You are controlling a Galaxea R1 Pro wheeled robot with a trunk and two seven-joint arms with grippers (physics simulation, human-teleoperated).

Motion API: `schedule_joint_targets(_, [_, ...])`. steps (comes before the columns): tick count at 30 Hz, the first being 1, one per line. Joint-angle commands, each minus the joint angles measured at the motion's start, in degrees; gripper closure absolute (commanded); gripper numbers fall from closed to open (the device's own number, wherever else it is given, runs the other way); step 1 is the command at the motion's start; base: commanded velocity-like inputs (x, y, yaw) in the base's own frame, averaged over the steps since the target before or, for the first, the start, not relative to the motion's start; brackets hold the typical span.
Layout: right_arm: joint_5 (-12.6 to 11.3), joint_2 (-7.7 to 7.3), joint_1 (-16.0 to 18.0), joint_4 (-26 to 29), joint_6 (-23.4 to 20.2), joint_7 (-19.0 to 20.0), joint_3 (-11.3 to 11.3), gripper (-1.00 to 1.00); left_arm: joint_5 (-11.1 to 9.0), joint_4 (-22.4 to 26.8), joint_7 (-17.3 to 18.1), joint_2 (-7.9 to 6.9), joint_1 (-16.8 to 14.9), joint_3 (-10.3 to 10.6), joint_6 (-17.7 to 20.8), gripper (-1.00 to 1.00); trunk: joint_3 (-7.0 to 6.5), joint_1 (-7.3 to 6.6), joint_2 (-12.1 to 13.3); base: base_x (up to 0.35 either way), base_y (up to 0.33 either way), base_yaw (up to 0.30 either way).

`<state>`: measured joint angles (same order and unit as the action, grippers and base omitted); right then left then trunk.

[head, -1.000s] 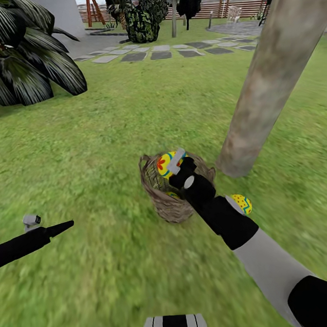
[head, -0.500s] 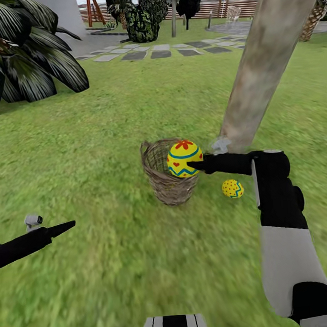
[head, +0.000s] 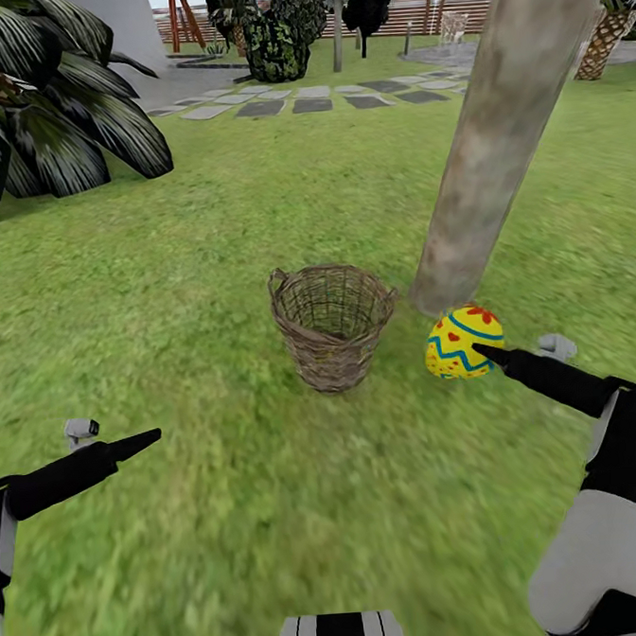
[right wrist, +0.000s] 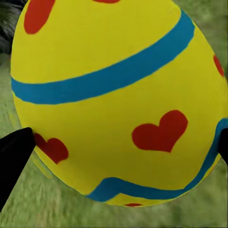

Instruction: Take the three Easter eggs out of the wicker basket on the lawn in the garden, then place them on the lawn next to a single tree (choose any tree) so that all three eggs are next to the same tree and none are left in the basket.

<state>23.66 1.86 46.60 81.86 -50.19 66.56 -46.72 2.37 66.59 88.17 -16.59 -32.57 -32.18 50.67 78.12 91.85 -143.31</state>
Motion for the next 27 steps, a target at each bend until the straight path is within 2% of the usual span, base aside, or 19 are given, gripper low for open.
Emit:
schedule_joint_targets(1, [0.5, 0.10, 0.0, -0.8, 1.6, -2.2, -0.6, 1.00, 0.3, 0.1, 0.3, 0.14, 0.0, 1.0, -0.1, -1.00, 0.04, -0.01, 0.0, 0.075, -0.319, 0.000])
schedule_joint_targets(3, [0.4, 0.24, -0.6, -2.7, 3.8, -9.5, -0.9, 1.00, 0.3, 0.5, 0.5, 0.22, 0.0, 4.6, -1.8, -1.00, 0.04, -0.01, 0.0, 0.115, -0.327, 0.000])
schedule_joint_targets(5, [0.8, 0.50, -0.8, -5.6, 6.6, -17.5, -0.8, 1.00, 0.2, 1.1, 0.3, 0.80, 0.0, 10.3, -2.2, -1.00, 0.04, -0.01, 0.0, 0.180, -0.310, 0.000])
schedule_joint_targets(7, [0.8, 0.58, -0.8, -9.5, 11.7, -23.3, -0.6, 1.00, 0.3, 1.9, 0.2, 2.28, 0.0, 13.9, -2.2, -1.00, 0.04, -0.01, 0.0, 0.209, -0.293, 0.000])
schedule_joint_targets(8, [0.8, 0.58, -0.8, -12.2, 14.3, -25.8, -0.2, 1.00, 0.4, 2.6, 0.0, 3.46, 0.0, 14.7, -2.2, -1.00, 0.04, -0.01, 0.0, 0.224, -0.279, 0.000])
schedule_joint_targets(10, [0.8, 0.43, -0.8, -15.6, 16.1, -29.1, 1.8, 1.00, 0.4, 2.9, -1.5, 5.62, 0.0, 15.1, -2.2, -1.00, 0.04, -0.01, 0.0, 0.243, -0.266, 0.000])
schedule_joint_targets(12, [0.8, 0.41, -0.8, -17.2, 16.7, -34.0, 5.3, 1.00, 0.4, 3.0, -4.1, 7.46, 0.0, 15.9, -2.2, -1.00, 0.04, -0.01, 0.0, 0.259, -0.255, 0.000])
schedule_joint_targets(13, [0.8, 0.42, -0.8, -17.9, 17.3, -36.1, 6.0, 1.00, 0.4, 3.0, -4.5, 8.02, 0.0, 16.3, -2.2, -1.00, 0.04, -0.01, 0.0, 0.262, -0.253, 0.000])
schedule_joint_targets(15, [0.9, 0.28, -0.8, -21.1, 21.2, -41.6, 7.0, 1.00, 0.3, 3.0, -4.9, 8.80, 0.0, 16.7, -2.3, -1.00, 0.04, -0.01, 0.0, 0.265, -0.248, 0.000])
schedule_joint_targets(17, [0.9, -0.03, -0.8, -26.7, 26.5, -50.5, 10.2, 1.00, 0.1, 3.1, -5.0, 9.78, 0.0, 16.8, -2.3, -1.00, 0.04, -0.01, 0.0, 0.272, -0.238, 0.000])
schedule_joint_targets(19, [0.8, -0.19, -0.7, -32.7, 33.7, -60.3, 13.5, 1.00, 0.2, 3.0, -5.0, 11.67, 0.0, 16.8, -2.2, -1.00, 0.04, -0.01, 0.0, 0.274, -0.218, 0.000])
schedule_joint_targets(21, [0.9, -0.27, -0.3, -36.9, 38.3, -67.1, 14.5, 1.00, 0.3, 2.9, -5.1, 12.69, 0.0, 16.8, -2.3, -1.00, 0.04, -0.01, 0.0, 0.199, -0.114, 0.000])
schedule_joint_targets(22, [1.0, -0.51, -0.1, -38.0, 39.1, -68.9, 14.6, 1.00, 0.3, 2.9, -5.1, 12.83, 0.0, 16.8, -2.3, -1.00, 0.04, -0.01, 0.0, 0.074, -0.041, 0.000])
schedule_joint_targets(24, [0.9, -2.10, 0.2, -40.3, 39.7, -70.4, 14.8, 1.00, 0.3, 2.9, -5.1, 12.97, 0.0, 16.9, -2.4, -1.00, 0.04, -0.01, 0.0, 0.030, -0.093, 0.000])
schedule_joint_targets(25, [0.8, -2.87, 0.8, -42.4, 39.8, -70.7, 14.9, 1.00, 0.3, 3.0, -5.2, 13.00, 0.0, 17.7, -2.4, -1.00, 0.04, -0.01, 0.0, 0.063, -0.262, 0.000])
schedule_joint_targets(27, [1.0, -3.31, 1.8, -45.2, 40.9, -71.1, 15.3, 1.00, 0.4, 2.6, -5.6, 13.04, 0.0, 20.2, -2.6, -1.00, 0.04, -0.01, 0.0, 0.079, -0.310, 0.000])
